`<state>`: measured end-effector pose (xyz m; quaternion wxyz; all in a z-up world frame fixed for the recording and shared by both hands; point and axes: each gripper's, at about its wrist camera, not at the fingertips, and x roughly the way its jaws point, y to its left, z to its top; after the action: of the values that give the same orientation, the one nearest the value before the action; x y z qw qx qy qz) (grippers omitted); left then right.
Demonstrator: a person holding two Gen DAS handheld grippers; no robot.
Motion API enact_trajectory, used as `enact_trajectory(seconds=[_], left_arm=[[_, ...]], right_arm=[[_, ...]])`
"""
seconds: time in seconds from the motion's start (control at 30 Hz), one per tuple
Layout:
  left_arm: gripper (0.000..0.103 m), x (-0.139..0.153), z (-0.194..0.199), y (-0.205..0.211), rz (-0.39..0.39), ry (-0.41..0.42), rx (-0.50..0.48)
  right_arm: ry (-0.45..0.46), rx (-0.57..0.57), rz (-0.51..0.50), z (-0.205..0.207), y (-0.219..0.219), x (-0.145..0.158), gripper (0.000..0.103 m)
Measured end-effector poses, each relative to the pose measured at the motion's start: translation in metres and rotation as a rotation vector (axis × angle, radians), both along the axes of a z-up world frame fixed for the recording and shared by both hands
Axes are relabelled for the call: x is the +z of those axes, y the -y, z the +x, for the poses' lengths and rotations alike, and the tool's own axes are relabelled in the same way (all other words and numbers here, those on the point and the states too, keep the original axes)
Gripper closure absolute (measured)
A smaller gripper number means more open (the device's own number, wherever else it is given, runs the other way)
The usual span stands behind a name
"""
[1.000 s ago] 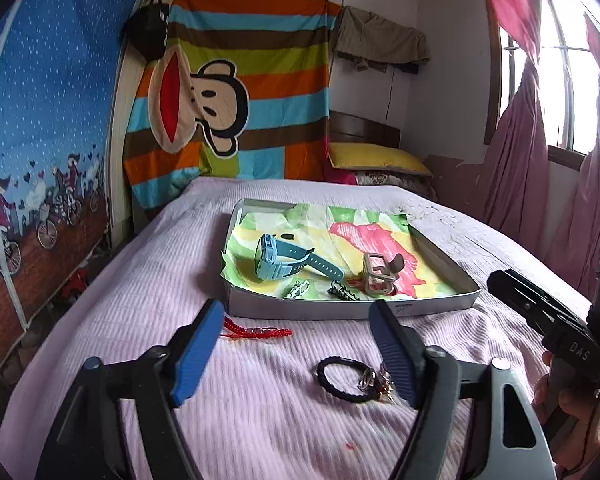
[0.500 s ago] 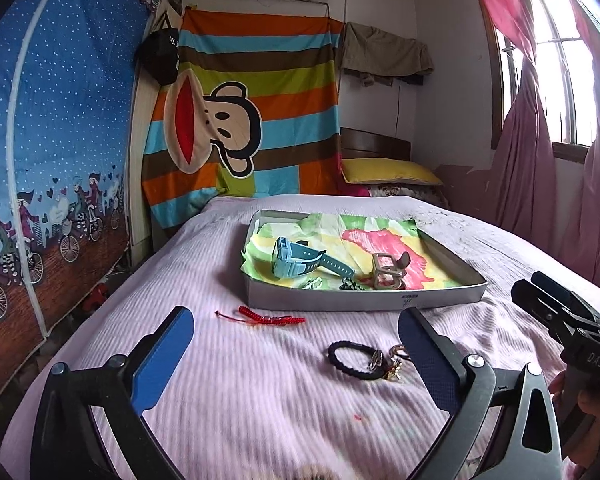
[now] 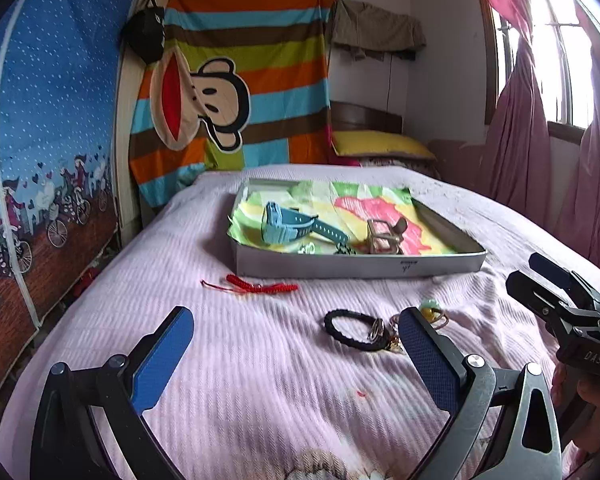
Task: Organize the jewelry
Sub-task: 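Move both tools toward the black hair tie and the yellow-green charm, then grasp the black hair tie with the left tool while the right tool grasps the yellow-green charm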
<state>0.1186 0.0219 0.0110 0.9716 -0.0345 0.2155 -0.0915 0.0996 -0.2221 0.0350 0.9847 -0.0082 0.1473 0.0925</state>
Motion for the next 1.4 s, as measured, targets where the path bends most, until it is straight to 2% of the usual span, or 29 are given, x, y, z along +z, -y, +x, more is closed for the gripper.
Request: enact_trajectory(seconds=[0.23,0.3,0.37,0.47,0.6,0.7,0.87,0.93,1.03,1.17,1.2,1.27,1.33,1.4], left_arm=[[0.003,-0.006,0.013,-0.002,-0.056,-0.067,-0.057],[0.013,-0.008,0.019,-0.003,-0.076,-0.09,-0.076],[0.019,-0.011,0.023,-0.002,-0.094,-0.112,-0.093],[0.029,-0.016,0.031,0.0,-0.118,-0.145,-0.125],[0.046,-0.02,0.039,0.005,-0.119,-0.171,-0.163],[0.053,-0.024,0.044,0.009,-0.118,-0.203,-0.182],[0.062,-0.031,0.054,0.013,-0.105,-0.261,-0.18],[0.062,-0.034,0.057,0.015,-0.097,-0.276,-0.185],[0.065,-0.036,0.057,0.015,-0.095,-0.281,-0.189],[0.077,-0.039,0.058,0.012,-0.122,-0.284,-0.184],[0.082,-0.039,0.058,0.011,-0.127,-0.283,-0.181],[0.087,-0.04,0.057,0.008,-0.154,-0.281,-0.181],[0.09,-0.041,0.057,0.005,-0.184,-0.278,-0.184],[0.094,-0.042,0.057,0.002,-0.207,-0.274,-0.179]], right_arm=[[-0.11,0.018,0.002,0.024,-0.001,-0.013,0.004],[-0.148,0.029,0.006,0.033,-0.002,-0.017,0.011],[-0.182,0.037,0.008,0.042,-0.004,-0.021,0.024],[-0.244,0.051,0.01,0.058,-0.007,-0.029,0.033],[-0.285,0.076,-0.007,0.07,-0.015,-0.036,0.038],[-0.31,0.09,-0.022,0.077,-0.02,-0.039,0.043],[-0.361,0.112,-0.03,0.088,-0.026,-0.05,0.05],[-0.391,0.115,-0.028,0.093,-0.027,-0.057,0.053],[-0.406,0.116,-0.017,0.096,-0.025,-0.061,0.055],[-0.407,0.123,-0.008,0.097,-0.025,-0.063,0.055],[-0.409,0.128,-0.004,0.098,-0.025,-0.063,0.057],[-0.414,0.131,0.004,0.101,-0.025,-0.064,0.07],[-0.416,0.139,0.018,0.103,-0.023,-0.065,0.076],[-0.412,0.143,0.023,0.102,-0.023,-0.065,0.077]])
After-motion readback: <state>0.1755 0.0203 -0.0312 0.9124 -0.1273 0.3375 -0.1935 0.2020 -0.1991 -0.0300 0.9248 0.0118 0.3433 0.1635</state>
